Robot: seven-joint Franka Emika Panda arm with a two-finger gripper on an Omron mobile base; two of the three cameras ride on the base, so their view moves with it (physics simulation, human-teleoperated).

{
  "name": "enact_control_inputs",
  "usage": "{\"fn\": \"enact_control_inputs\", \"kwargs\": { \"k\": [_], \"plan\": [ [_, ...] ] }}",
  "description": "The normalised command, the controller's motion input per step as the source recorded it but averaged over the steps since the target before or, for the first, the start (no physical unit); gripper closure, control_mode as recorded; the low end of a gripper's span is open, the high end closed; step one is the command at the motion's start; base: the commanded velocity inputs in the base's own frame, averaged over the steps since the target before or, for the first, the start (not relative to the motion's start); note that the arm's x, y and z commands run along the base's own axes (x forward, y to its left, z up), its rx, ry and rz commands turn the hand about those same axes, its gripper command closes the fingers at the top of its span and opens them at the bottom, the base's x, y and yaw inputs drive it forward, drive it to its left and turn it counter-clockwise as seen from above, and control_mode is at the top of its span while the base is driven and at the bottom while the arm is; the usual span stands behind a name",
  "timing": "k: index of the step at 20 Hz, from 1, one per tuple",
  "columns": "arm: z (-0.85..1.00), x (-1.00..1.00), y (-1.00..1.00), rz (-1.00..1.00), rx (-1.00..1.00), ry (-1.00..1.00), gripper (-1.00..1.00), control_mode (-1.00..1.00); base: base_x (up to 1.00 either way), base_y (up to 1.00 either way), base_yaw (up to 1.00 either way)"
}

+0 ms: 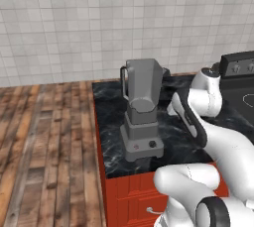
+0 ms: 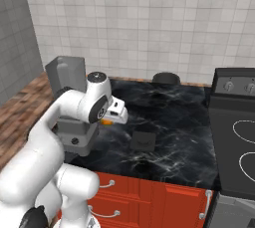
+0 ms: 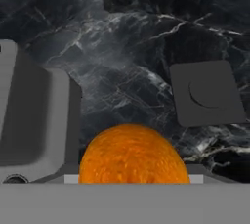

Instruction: Open the blender lid, put the tangerine in the blender, close the lid, and start the blender.

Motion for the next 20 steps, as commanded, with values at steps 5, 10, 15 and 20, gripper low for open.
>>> {"fn": "enact_control_inputs", "kwargs": {
  "k": [5,10,15,20],
  "plan": [
    [1.0,-0.15,0.2,0.0,-0.03,-0.16,1.0,-1.0,0.0,0.0,0.0],
    [1.0,-0.18,0.18,0.0,-0.06,-0.17,1.0,-1.0,0.0,0.0,0.0],
    [1.0,-0.18,0.22,0.0,-0.07,-0.19,1.0,-1.0,0.0,0.0,0.0],
    [0.98,-0.11,0.38,0.0,-0.04,-0.17,1.0,-1.0,0.0,0.0,0.0]
  ]
}}
